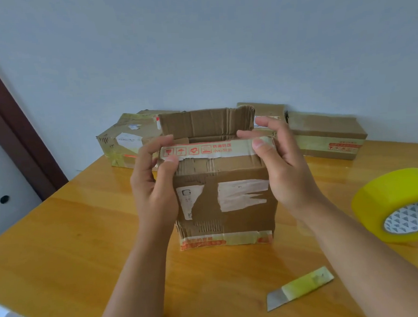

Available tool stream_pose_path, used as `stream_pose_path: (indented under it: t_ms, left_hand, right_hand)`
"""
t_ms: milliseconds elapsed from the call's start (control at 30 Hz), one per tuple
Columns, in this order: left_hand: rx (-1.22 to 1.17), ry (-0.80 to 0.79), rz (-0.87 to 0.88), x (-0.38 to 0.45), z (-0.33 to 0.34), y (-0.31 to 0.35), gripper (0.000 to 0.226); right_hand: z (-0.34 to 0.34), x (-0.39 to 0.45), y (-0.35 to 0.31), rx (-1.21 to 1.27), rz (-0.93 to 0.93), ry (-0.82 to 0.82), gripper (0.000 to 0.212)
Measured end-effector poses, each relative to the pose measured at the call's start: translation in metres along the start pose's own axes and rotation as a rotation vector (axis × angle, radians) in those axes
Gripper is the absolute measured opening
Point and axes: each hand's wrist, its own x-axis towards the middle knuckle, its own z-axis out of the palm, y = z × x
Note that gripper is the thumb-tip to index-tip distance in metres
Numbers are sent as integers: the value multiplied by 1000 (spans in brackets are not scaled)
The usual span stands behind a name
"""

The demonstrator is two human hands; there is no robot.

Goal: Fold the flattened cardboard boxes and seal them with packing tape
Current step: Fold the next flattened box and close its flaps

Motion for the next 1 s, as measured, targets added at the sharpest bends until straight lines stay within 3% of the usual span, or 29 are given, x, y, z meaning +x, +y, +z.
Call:
stream_pose_path:
  t_ms: [300, 533, 633, 1000]
  left_hand:
    - [72, -21, -37, 0, -3, -11, 26]
    - [35, -32, -140, 0, -3, -7, 28]
    - [-55, -35, -228, 0, -2, -5, 36]
    - [10, -10, -348, -1, 0, -5, 41]
  right_hand:
    - [7, -2, 6, -113, 75, 42, 33]
    - [8, -4, 3, 61, 183, 9, 25]
    - [5, -2, 3, 109, 230, 1, 32]
    - [9, -3, 14, 143, 347, 56, 38]
